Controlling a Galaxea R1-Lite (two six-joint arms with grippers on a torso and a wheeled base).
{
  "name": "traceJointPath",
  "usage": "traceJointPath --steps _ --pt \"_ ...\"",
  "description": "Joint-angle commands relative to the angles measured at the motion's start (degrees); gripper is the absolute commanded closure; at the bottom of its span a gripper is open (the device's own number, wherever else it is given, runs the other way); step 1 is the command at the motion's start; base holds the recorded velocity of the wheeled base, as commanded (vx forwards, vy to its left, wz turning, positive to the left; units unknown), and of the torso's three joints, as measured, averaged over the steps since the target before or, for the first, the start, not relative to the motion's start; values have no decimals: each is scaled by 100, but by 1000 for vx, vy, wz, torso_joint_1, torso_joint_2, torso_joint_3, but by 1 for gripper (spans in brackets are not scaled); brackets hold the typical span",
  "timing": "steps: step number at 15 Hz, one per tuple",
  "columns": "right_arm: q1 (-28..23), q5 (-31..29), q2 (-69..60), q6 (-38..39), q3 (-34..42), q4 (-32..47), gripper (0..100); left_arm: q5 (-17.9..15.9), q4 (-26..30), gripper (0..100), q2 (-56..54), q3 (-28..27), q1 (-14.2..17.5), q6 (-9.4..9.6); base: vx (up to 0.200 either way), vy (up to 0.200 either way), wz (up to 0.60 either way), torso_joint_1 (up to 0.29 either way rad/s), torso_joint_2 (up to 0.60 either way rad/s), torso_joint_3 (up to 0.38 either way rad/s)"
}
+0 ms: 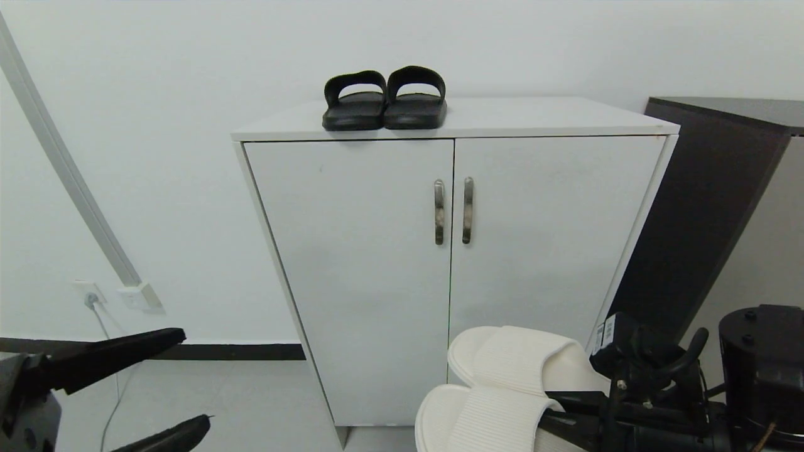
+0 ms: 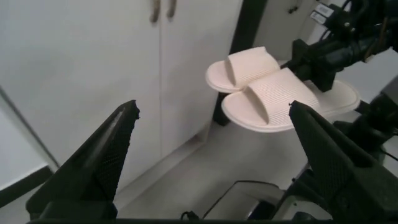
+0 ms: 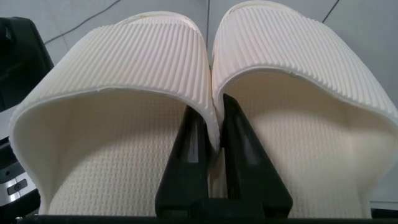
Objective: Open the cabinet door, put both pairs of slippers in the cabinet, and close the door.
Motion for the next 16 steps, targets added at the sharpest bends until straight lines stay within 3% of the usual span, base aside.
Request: traceJointPath --steps 1,5,9,11,13,15,16 --pt "7 3 19 7 11 -8 100 -1 -98 0 631 -272 -301 -6 0 0 0 -2 105 71" --pt "33 3 19 -2 73 -8 100 26 -862 0 1694 -624 -732 -41 0 0 0 0 0 0" --pt "42 3 63 16 64 -8 100 61 -1592 0 2582 -1090 -1391 -314 0 0 0 -8 36 34" --pt "42 3 54 16 64 -8 100 219 -1697 0 3100 -1564 -1769 -393 0 0 0 -12 93 98" --pt "42 3 54 25 64 -8 100 527 -1706 0 3592 -2127 -2217 -621 0 0 0 0 0 0" --pt "42 3 63 42 64 -8 100 711 -1794 0 4137 -2892 -2639 -1157 0 0 0 0 0 0" --pt "42 3 63 42 64 -8 100 694 -1856 0 4260 -3076 -2674 -1298 0 0 0 0 0 0"
